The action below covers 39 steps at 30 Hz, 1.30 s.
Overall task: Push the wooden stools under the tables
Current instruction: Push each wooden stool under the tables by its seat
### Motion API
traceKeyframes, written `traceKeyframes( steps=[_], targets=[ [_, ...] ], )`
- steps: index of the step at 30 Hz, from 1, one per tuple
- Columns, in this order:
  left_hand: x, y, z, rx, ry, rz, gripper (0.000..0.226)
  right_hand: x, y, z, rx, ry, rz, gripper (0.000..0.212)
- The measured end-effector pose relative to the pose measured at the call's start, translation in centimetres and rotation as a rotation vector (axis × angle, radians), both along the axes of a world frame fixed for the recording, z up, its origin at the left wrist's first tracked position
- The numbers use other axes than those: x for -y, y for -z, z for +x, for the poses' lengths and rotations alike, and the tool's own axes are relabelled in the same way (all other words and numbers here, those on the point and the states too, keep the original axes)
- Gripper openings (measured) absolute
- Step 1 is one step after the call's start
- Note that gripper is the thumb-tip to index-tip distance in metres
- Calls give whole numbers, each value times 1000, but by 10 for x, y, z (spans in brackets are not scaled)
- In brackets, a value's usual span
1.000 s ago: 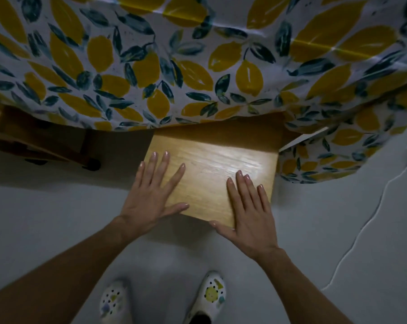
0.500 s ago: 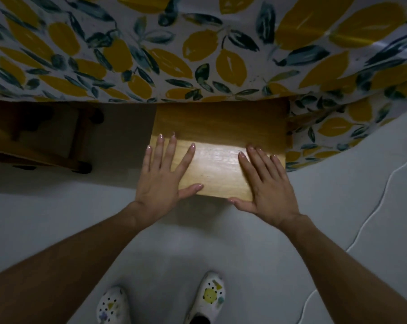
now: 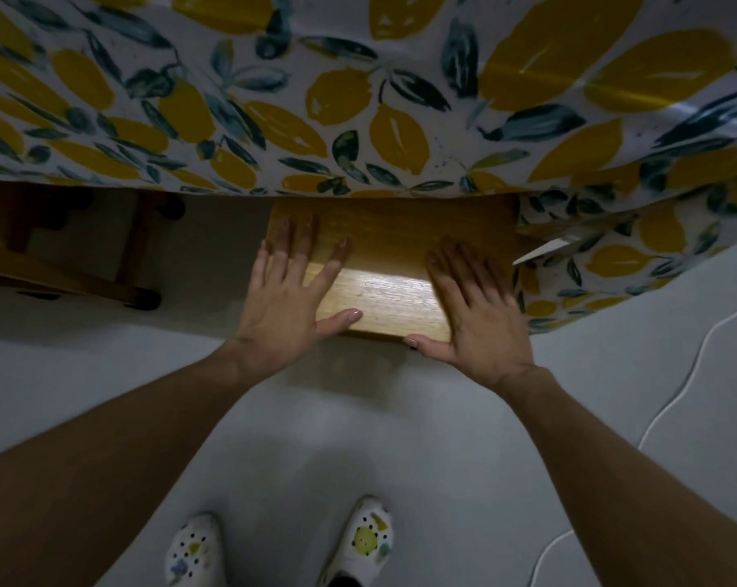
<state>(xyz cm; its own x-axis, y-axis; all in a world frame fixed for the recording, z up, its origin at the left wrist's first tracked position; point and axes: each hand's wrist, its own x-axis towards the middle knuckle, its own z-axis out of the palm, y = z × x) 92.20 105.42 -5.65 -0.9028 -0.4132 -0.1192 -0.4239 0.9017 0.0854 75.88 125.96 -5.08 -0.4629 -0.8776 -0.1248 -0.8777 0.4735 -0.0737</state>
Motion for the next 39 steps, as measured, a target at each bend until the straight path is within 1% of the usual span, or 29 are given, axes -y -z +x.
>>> traceKeyframes(
  steps=[8,10,13,15,18,19,21,23,26,31,33,35,39],
  targets=[
    [6,-2,-1,35,12,51,83,2,0,1,-11,-5,16,97],
    [7,-2,-2,30,14,75,83,3,-2,-1,5,-6,21,96],
    [7,-5,-3,77,14,92,84,4,-5,1,56,-4,40,96],
    [8,-10,-6,151,10,146,84,6,-11,3,102,13,84,96],
    [14,-33,-11,336,43,209,82,17,-40,8,186,69,200,98],
    [16,-46,-13,387,56,224,81,20,-54,12,211,98,211,97],
    [15,-78,-14,421,73,228,75,22,-84,22,240,176,156,94],
    [9,-118,-12,372,42,245,66,21,-120,33,282,254,87,91],
    [4,-185,-6,198,-30,313,59,21,-185,43,310,293,9,89],
    [14,-294,4,-76,-75,381,60,27,-296,41,272,333,-187,72],
    [17,-333,-2,-115,-71,382,55,33,-334,32,258,363,-245,69],
    [18,-368,-15,-131,-57,387,56,39,-369,19,262,373,-269,69],
    [3,-418,-50,-203,-91,423,58,39,-417,-16,262,374,-309,71]
  ],
)
